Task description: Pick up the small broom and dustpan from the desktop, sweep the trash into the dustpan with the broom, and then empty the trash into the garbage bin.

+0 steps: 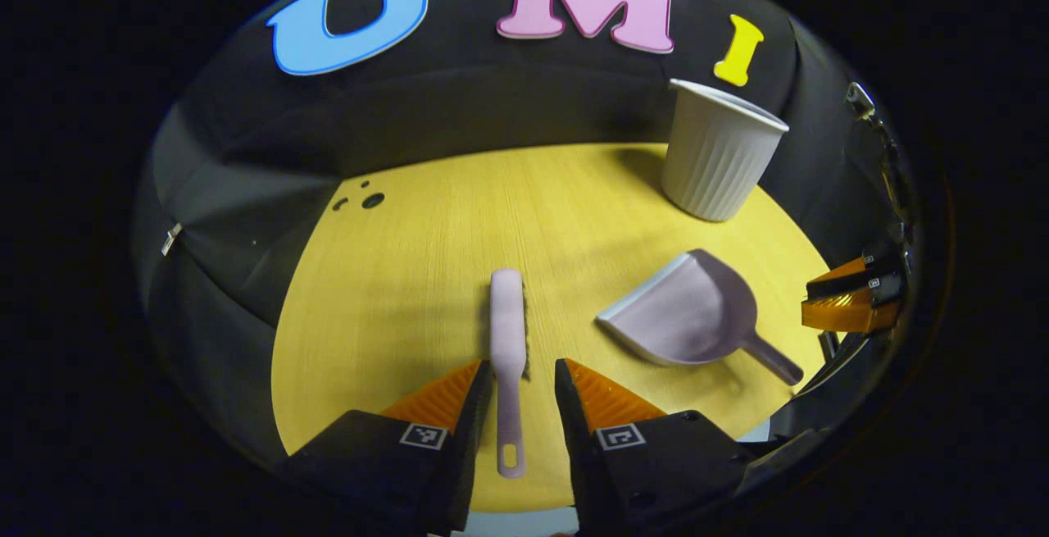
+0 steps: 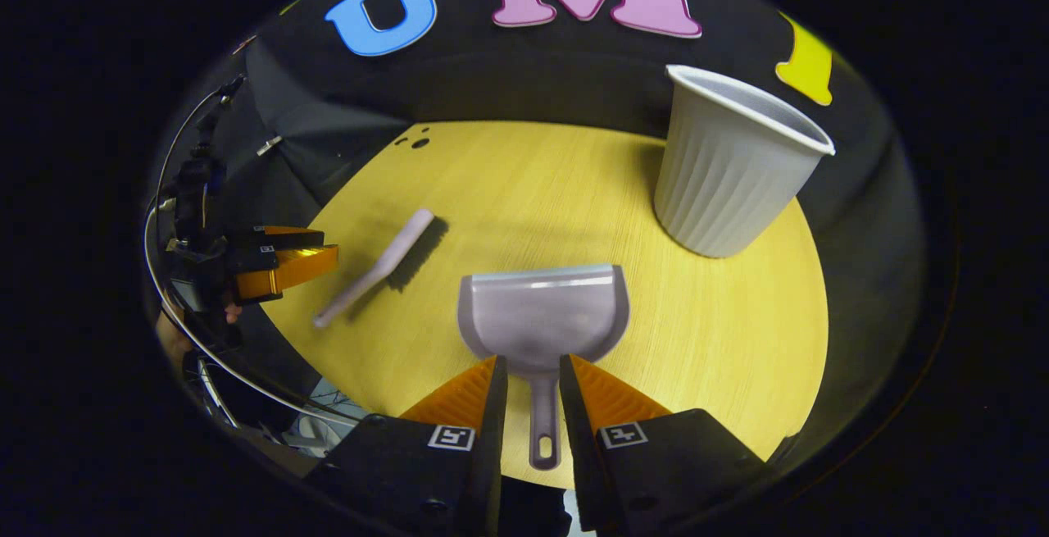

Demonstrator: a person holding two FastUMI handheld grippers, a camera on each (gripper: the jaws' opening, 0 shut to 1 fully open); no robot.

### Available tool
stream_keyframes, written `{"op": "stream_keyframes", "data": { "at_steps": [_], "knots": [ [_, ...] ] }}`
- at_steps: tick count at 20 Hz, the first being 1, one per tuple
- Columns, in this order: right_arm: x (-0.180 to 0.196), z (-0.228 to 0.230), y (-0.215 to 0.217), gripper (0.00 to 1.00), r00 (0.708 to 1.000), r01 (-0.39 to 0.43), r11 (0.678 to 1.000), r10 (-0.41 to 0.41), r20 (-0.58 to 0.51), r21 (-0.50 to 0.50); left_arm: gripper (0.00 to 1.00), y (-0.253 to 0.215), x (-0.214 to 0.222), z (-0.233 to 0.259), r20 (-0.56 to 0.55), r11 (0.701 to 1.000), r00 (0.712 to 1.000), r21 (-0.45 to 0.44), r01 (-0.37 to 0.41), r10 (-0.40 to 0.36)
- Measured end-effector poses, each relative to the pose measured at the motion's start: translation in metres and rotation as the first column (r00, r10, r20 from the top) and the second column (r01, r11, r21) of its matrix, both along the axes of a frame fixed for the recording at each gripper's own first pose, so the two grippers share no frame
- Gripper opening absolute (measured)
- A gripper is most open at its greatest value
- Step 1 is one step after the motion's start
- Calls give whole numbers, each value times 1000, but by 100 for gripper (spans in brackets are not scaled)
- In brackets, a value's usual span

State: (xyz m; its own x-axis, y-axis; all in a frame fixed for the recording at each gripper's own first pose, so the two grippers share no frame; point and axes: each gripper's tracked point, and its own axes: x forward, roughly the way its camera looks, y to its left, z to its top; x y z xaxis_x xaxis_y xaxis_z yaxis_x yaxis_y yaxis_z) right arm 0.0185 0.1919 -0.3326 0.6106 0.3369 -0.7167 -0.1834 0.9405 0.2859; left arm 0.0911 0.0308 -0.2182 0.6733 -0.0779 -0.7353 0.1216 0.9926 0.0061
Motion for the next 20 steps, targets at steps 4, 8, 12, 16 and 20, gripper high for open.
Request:
{"op": "stream_keyframes", "data": {
  "at_steps": [4, 8, 12, 16, 20],
  "knots": [
    [5, 39, -15, 40, 991, 28, 999, -23, 133, -35, 52, -5, -1, 46, 128, 1000, 992, -17, -15, 17],
    [4, 74, -20, 41, 970, 63, 997, -49, 238, -51, 53, -8, -7, 80, 235, 999, 972, -37, -16, 25],
    [4, 105, -16, 43, 935, 77, 996, -56, 351, -47, 55, -12, -18, 100, 306, 998, 951, -61, -23, 40],
    [6, 126, -11, 50, 893, 99, 995, -84, 442, -11, 58, -21, -27, 109, 368, 999, 930, -42, 0, 15],
    [5, 129, -8, 59, 881, 99, 995, -99, 462, 24, 64, -31, -35, 110, 385, 999, 923, -53, 11, 10]
  ]
}}
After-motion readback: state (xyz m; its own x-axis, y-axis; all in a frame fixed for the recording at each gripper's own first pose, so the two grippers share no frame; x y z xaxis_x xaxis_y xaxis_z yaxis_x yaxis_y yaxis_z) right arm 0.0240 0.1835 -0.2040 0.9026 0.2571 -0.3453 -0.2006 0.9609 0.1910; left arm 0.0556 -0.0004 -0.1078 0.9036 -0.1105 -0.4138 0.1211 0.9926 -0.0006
